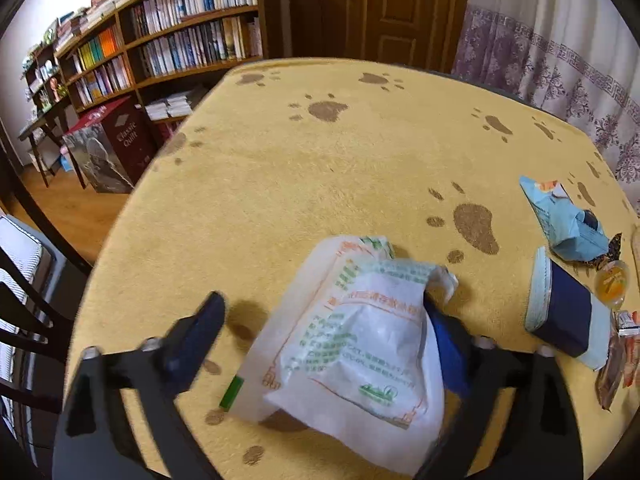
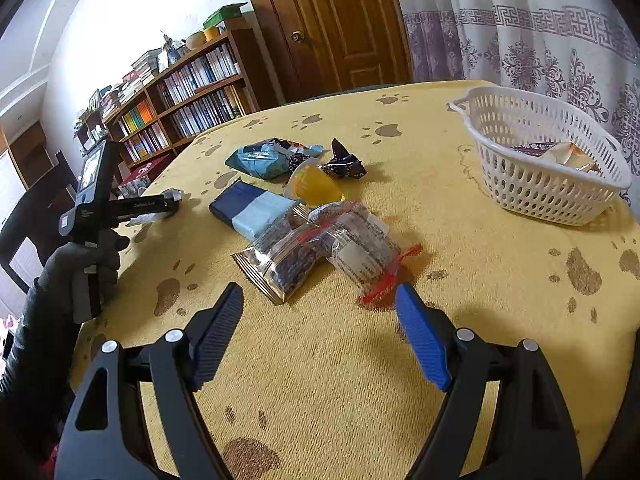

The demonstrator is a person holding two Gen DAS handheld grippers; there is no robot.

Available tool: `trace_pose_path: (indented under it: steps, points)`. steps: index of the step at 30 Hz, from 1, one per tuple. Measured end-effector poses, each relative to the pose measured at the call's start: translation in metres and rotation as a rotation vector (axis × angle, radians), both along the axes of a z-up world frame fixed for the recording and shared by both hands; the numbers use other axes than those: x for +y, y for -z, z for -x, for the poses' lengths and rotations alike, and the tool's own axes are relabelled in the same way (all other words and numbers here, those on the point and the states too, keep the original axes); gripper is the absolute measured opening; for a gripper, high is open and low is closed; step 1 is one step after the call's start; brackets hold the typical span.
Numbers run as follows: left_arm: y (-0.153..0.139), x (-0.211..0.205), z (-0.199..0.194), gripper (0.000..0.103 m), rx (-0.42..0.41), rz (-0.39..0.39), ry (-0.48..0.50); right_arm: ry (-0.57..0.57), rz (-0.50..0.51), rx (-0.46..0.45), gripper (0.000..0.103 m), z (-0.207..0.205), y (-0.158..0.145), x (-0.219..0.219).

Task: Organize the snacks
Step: 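Grasp the white-green snack bag with the left tool while the right tool grasps the red-edged pack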

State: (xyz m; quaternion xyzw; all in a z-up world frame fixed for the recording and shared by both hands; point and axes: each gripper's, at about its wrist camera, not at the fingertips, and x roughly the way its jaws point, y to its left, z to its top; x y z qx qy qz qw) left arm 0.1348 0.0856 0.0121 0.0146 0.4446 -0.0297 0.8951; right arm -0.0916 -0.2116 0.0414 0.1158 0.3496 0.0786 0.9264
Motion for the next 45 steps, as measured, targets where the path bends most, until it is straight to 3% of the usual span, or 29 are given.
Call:
trace_pose_path:
  steps: [5,15,21,28,31,33,35,36,39,45]
  points:
    - [-0.005,-0.007,0.006,0.057,-0.042,0.016,0.047,-0.002,0.007,0.005,0.08,-0.004,0.0,0.001]
    - [-0.02,-0.009,0.031,0.035,-0.099,0.09,0.054,0.041,0.019,-0.008,0.08,-0.016,-0.007,-0.017]
    - [-0.038,-0.009,0.054,0.034,-0.163,0.138,0.051,0.029,0.033,-0.001,0.08,-0.032,-0.007,-0.023]
    - [-0.037,-0.003,0.055,0.034,-0.151,0.158,0.024,-0.053,0.102,0.043,0.08,-0.067,0.008,-0.016]
    - [-0.033,0.001,0.054,0.035,-0.144,0.167,0.016,-0.075,0.075,0.079,0.08,-0.084,0.018,-0.021]
    - [-0.031,0.002,0.054,0.04,-0.141,0.172,0.012,-0.085,0.029,0.104,0.079,-0.088,0.022,-0.026]
    - [-0.028,0.004,0.053,0.062,-0.137,0.169,0.001,-0.097,0.005,0.101,0.074,-0.086,0.022,-0.029]
    - [-0.026,0.004,0.053,0.064,-0.136,0.166,0.0,-0.103,0.001,0.102,0.067,-0.084,0.022,-0.028]
    - [-0.021,0.0,0.05,0.066,-0.12,0.151,0.011,-0.124,0.008,0.101,0.06,-0.076,0.023,-0.024]
    - [-0.012,-0.012,0.036,0.07,-0.092,0.082,0.044,-0.159,0.031,0.094,0.056,-0.06,0.022,-0.011]
